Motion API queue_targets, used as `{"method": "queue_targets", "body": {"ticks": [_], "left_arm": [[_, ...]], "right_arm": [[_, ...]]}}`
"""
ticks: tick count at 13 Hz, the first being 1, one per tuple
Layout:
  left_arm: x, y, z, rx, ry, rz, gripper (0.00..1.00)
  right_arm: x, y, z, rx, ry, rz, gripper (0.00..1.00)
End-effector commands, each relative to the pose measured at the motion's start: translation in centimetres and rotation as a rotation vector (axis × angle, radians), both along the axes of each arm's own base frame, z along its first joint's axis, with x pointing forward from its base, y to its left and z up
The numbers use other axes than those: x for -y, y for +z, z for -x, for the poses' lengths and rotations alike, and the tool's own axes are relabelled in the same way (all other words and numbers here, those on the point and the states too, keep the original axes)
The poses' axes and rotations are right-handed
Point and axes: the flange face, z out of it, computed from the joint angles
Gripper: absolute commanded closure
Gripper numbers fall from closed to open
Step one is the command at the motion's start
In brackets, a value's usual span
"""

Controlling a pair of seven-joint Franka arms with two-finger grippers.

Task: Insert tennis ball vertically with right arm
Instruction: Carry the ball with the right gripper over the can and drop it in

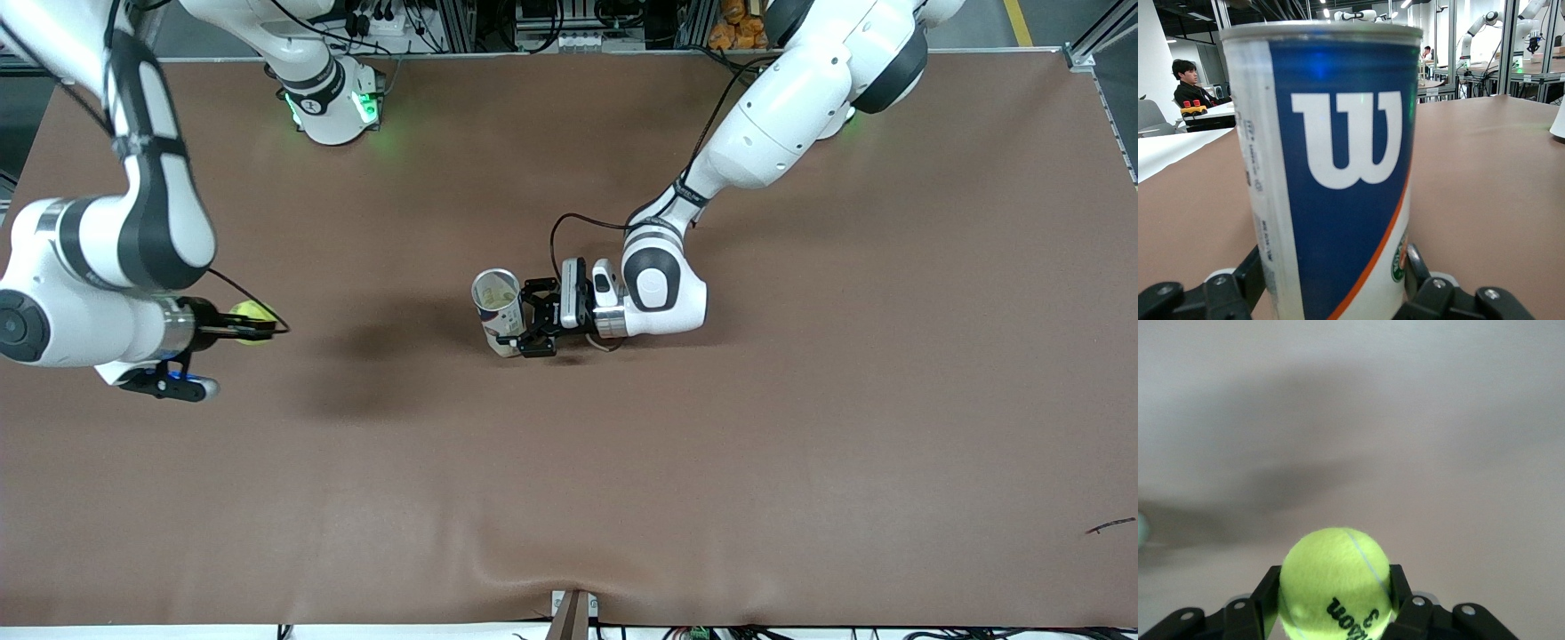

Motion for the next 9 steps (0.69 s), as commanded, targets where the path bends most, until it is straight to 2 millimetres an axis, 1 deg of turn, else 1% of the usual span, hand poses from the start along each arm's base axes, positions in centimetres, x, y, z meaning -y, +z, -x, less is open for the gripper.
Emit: {"method": "queue_targets", "body": {"ticks": [1, 2, 3, 4, 6, 7, 8, 9], "left_arm": [[-0.5, 0.6, -0.9, 0.015, 0.017, 0.022, 0.16], [-0.4, 0.6, -0.8, 0.015, 0.014, 0.022, 0.16], [-0.3, 0.5, -0.7, 0.015, 0.012, 0.021, 0.16], [-0.2, 0.5, -0.6, 0.017, 0.010, 0.021, 0.16], [-0.3, 0.4, -0.5, 0.019, 0.009, 0.020, 0.16], [-0.4, 0.4, -0.6, 0.018, 0.011, 0.020, 0.16], [-0.3, 0.4, -0.5, 0.014, 0.010, 0.020, 0.16], [-0.1, 0.3, -0.3, 0.015, 0.006, 0.019, 0.16]], "right_arm": [[-9.7, 2.0, -0.3, 0.023, -0.105, 0.036, 0.38], [-12.3, 3.0, -0.6, 0.035, -0.161, 0.028, 0.38], [-15.0, 3.6, -0.2, 0.024, -0.211, -0.003, 0.38], [-17.7, 3.9, 0.6, 0.003, -0.256, -0.027, 0.38], [-23.3, 5.0, 2.6, 0.002, -0.318, -0.010, 0.38], [-25.5, 5.1, 3.6, 0.000, -0.346, 0.008, 0.38], [-27.3, 4.9, 4.5, -0.001, -0.358, 0.018, 0.38], [-28.5, 4.4, 5.0, -0.001, -0.363, 0.025, 0.38]]}}
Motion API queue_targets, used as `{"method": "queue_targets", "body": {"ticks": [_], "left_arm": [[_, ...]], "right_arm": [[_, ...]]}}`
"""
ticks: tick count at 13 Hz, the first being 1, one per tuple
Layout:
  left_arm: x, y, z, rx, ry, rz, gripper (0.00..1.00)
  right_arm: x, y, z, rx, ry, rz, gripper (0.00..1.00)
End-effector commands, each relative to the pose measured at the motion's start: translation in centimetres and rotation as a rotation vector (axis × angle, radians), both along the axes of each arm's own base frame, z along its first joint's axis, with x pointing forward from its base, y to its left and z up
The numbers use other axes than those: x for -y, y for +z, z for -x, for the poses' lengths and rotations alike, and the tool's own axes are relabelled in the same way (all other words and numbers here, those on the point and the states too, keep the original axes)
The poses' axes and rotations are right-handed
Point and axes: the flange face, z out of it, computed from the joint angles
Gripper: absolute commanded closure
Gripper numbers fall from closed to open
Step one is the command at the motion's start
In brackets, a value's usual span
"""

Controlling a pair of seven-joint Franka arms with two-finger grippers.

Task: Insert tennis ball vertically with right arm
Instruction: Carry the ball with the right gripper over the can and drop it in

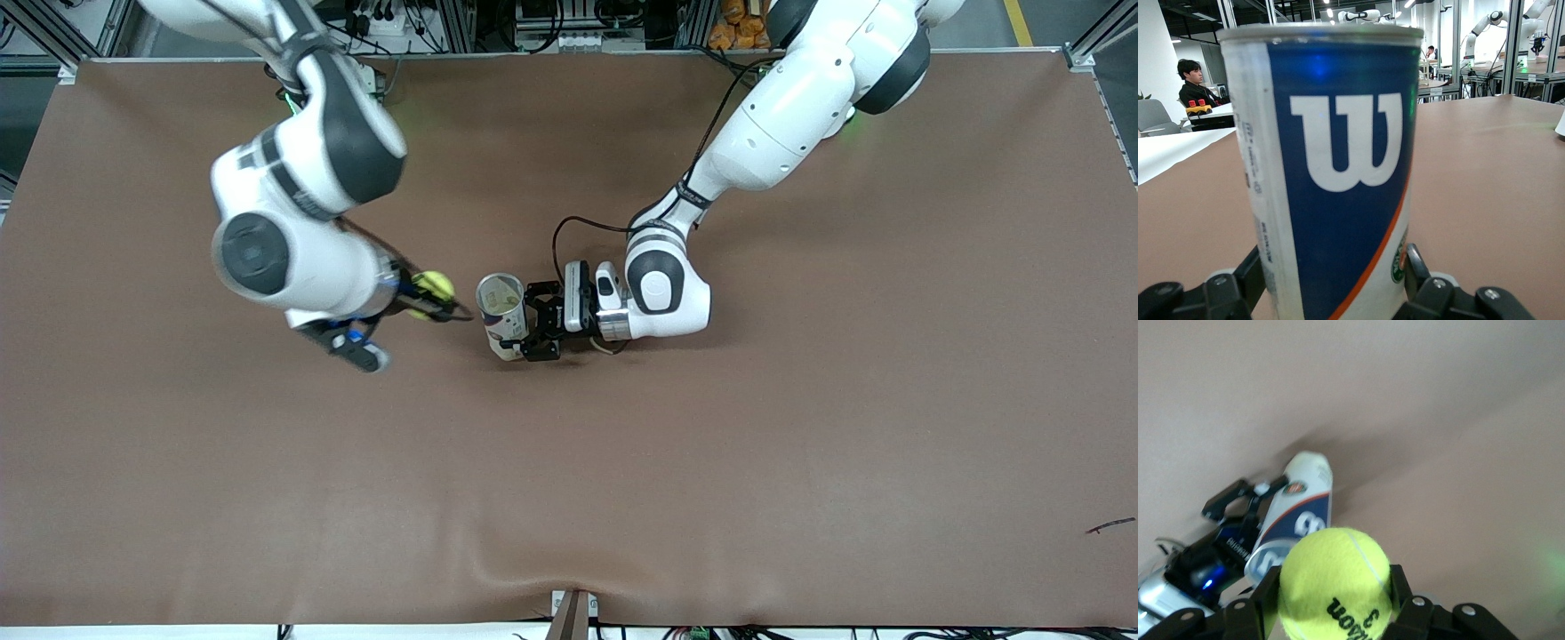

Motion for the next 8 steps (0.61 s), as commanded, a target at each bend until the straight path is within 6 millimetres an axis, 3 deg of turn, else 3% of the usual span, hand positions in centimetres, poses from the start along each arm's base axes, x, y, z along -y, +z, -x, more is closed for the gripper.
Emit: {"method": "queue_targets", "body": {"ticks": [1, 4, 8], "left_arm": [[0.4, 0.2, 0.2, 0.014, -0.005, 0.018, 0.16], [0.4, 0.2, 0.2, 0.016, -0.004, 0.018, 0.16], [0.4, 0.0, 0.2, 0.008, -0.003, 0.017, 0.16]], "right_arm": [[-3.5, -0.6, 1.0, -0.010, -0.033, 0.010, 0.38], [-6.8, -2.9, 1.8, 0.010, -0.074, 0.027, 0.38], [-7.4, -5.7, 1.4, 0.014, -0.068, 0.053, 0.37]]}}
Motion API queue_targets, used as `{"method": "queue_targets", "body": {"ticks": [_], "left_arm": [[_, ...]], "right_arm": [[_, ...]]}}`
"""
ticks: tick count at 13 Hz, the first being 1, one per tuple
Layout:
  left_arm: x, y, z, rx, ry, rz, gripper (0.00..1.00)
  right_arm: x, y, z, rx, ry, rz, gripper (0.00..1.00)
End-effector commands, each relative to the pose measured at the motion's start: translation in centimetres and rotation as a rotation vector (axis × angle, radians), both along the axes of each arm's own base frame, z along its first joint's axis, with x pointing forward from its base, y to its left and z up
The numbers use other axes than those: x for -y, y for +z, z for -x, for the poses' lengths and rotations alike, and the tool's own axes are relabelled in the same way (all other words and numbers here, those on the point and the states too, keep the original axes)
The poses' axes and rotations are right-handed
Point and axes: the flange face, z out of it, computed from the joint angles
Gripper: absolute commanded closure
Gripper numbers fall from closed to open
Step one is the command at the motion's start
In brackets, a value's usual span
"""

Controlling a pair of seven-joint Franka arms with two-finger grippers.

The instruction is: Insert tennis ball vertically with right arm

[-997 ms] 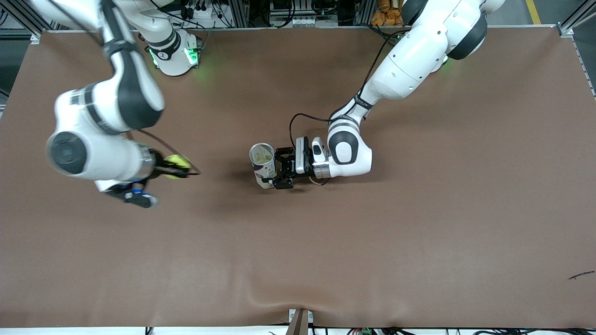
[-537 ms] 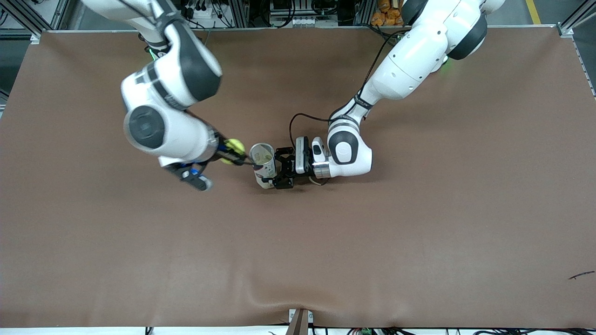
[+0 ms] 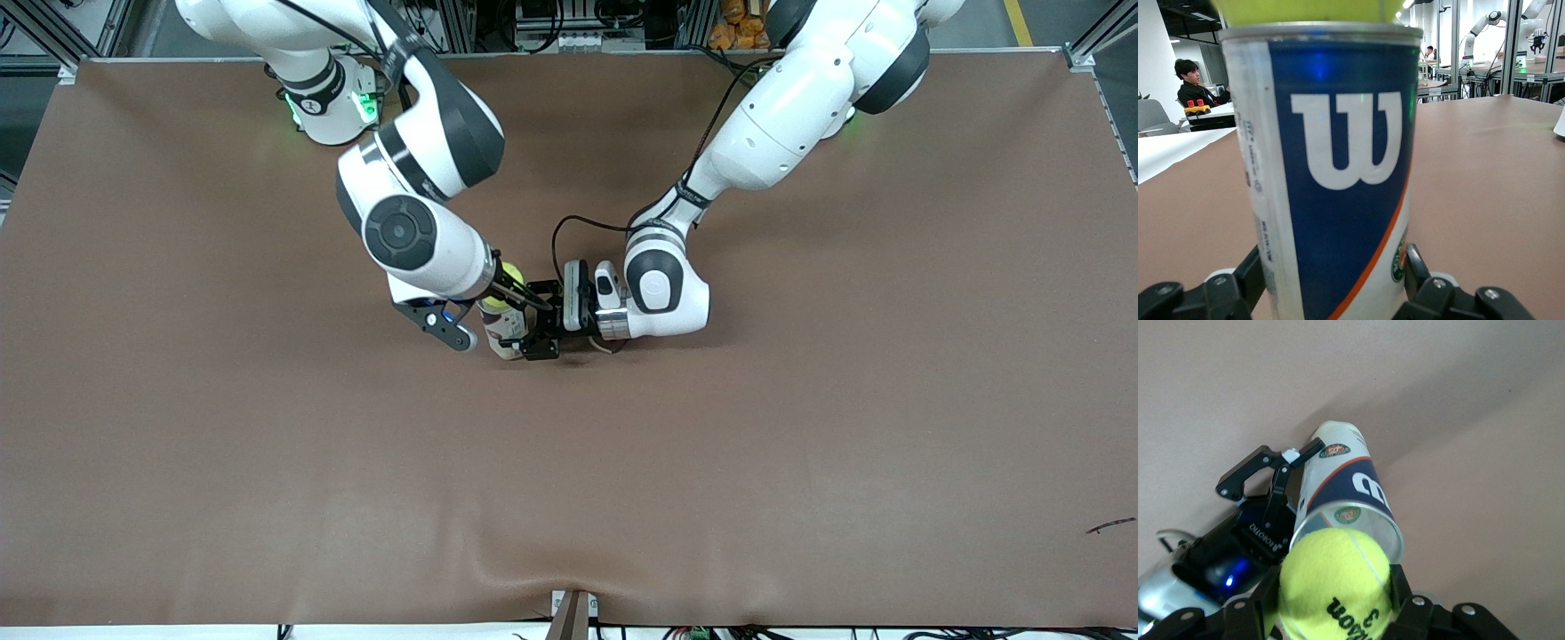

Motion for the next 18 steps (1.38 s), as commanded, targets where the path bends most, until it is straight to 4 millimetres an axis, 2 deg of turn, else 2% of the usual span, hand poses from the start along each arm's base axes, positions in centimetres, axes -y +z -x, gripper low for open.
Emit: {"method": "queue_targets", "body": {"ticks": [1, 2, 3, 6, 8, 9, 10, 11, 12, 13, 16, 18], "left_arm": [[0.3, 0.1, 0.1, 0.009, 0.000, 0.017, 0.16], [0.3, 0.0, 0.1, 0.009, -0.001, 0.017, 0.16], [0.1, 0.1, 0.0, 0.008, 0.002, 0.018, 0.16], [0.3, 0.0, 0.1, 0.003, 0.000, 0.017, 0.16], [0.3, 0.0, 0.2, 0.001, 0.001, 0.016, 0.16], [0.3, 0.1, 0.1, -0.001, 0.004, 0.018, 0.15], [0.5, -0.1, 0.3, -0.008, 0.005, 0.019, 0.14], [0.4, -0.1, 0.3, -0.016, 0.010, 0.021, 0.07], [0.4, -0.2, 0.4, -0.036, 0.013, 0.019, 0.05], [0.2, -0.5, 0.4, -0.067, 0.020, 0.016, 0.03], [0.3, -0.4, 0.5, -0.109, 0.026, 0.016, 0.00], [0.1, -0.4, 0.4, -0.110, 0.028, 0.014, 0.00]], "right_arm": [[-0.1, -0.7, -0.7, 0.013, -0.008, 0.024, 0.35], [-0.1, -0.9, -0.8, 0.014, -0.006, 0.029, 0.20], [-0.1, -0.9, -0.8, 0.015, -0.004, 0.029, 0.00], [0.9, 0.5, -1.3, 0.021, -0.020, 0.015, 0.00], [1.3, 3.3, -1.6, 0.049, -0.023, -0.012, 0.00], [2.3, 4.1, -1.7, 0.033, -0.025, -0.005, 0.00], [4.0, 5.0, -2.6, 0.023, -0.036, -0.001, 0.00], [5.7, 6.0, -3.6, 0.032, -0.020, -0.014, 0.00], [7.5, 6.8, -4.3, 0.044, 0.036, -0.028, 0.00], [10.3, 8.1, -4.8, 0.050, 0.112, -0.051, 0.00], [18.4, 9.3, -7.1, 0.085, 0.282, -0.089, 0.00], [23.4, 10.1, -7.0, 0.092, 0.366, -0.089, 0.00]]}}
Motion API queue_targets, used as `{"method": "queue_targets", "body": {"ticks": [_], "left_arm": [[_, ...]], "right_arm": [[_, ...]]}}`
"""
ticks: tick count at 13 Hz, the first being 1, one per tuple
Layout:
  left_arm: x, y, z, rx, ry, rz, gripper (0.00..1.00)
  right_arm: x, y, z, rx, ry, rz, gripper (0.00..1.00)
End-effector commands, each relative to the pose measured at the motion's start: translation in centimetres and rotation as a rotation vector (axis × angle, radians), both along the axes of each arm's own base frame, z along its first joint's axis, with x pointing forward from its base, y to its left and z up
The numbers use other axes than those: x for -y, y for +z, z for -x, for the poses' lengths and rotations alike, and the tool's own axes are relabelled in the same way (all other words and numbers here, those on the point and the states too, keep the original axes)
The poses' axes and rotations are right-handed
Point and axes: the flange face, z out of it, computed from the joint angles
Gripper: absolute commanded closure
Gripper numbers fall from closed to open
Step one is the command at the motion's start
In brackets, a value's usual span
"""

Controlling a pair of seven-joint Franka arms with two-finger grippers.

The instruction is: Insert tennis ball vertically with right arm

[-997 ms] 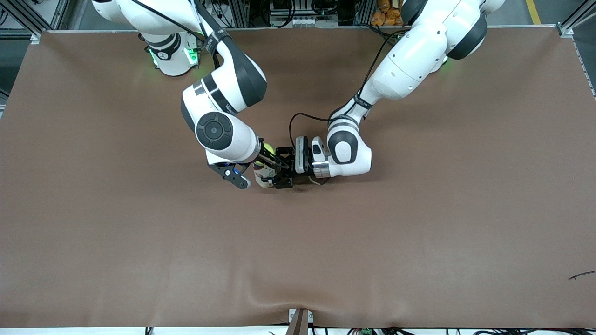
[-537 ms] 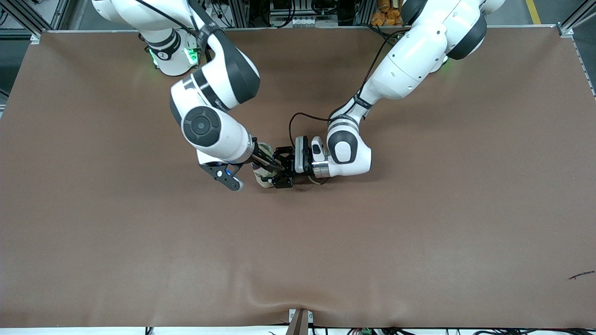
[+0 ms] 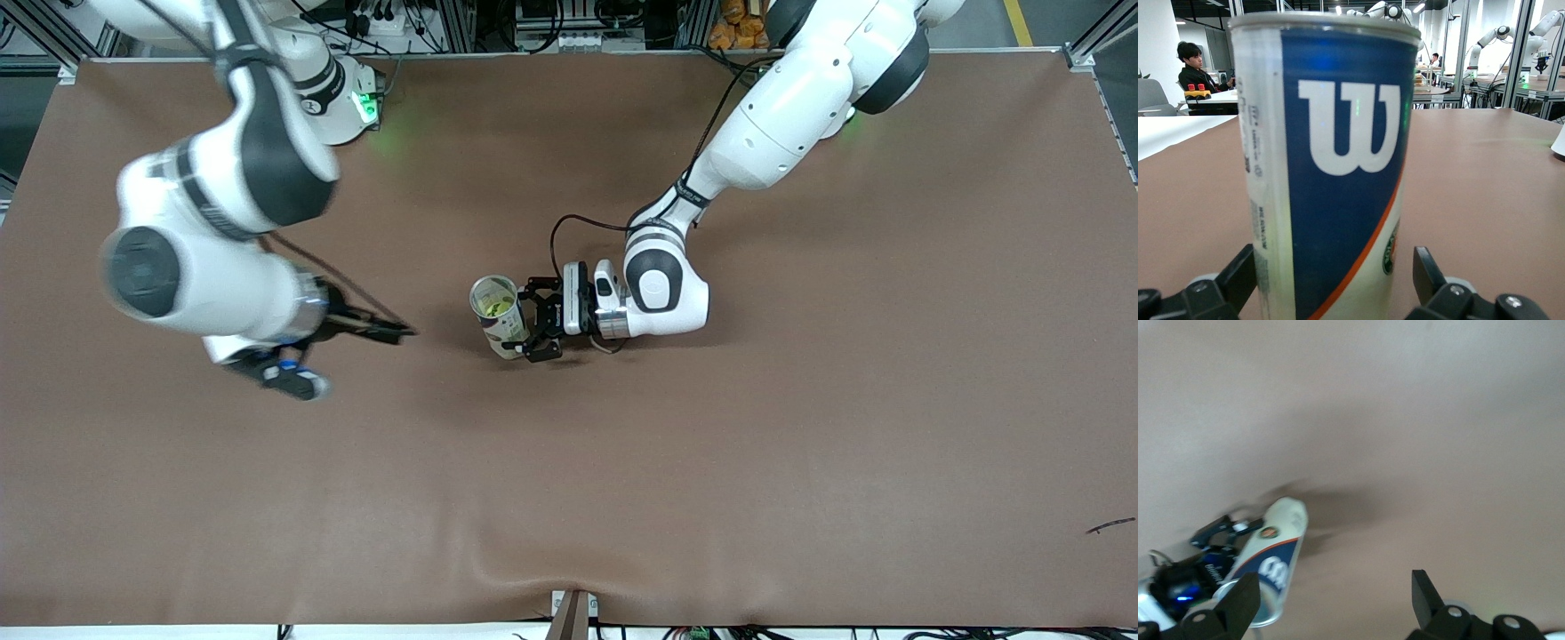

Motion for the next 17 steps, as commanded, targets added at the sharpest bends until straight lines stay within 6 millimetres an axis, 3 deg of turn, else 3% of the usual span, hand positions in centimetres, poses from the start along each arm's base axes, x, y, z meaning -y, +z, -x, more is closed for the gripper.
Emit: {"method": "queue_targets", "body": {"ticks": [1, 4, 6, 10, 12, 17], "left_arm": [[0.0, -0.2, 0.1, -0.017, 0.012, 0.015, 0.00], [-0.6, -0.5, 0.2, -0.021, 0.011, 0.006, 0.00], [-1.0, -0.8, 0.4, -0.026, 0.010, -0.002, 0.00], [-2.2, -1.1, 0.4, -0.040, 0.020, -0.013, 0.00], [-2.4, -1.1, 0.4, -0.041, 0.019, -0.013, 0.00], [-3.6, -0.9, 0.6, -0.065, 0.027, -0.022, 0.00]], "right_arm": [[6.2, 1.5, 1.6, 0.008, 0.107, 0.010, 0.00], [13.2, 5.1, 4.9, 0.047, 0.153, -0.008, 0.00], [15.4, 7.6, 6.0, 0.095, 0.204, 0.025, 0.00], [18.5, 12.3, 7.4, 0.187, 0.265, 0.020, 0.00], [20.6, 13.3, 8.3, 0.181, 0.318, 0.030, 0.00], [22.7, 15.2, 10.2, 0.167, 0.327, 0.074, 0.00]]}}
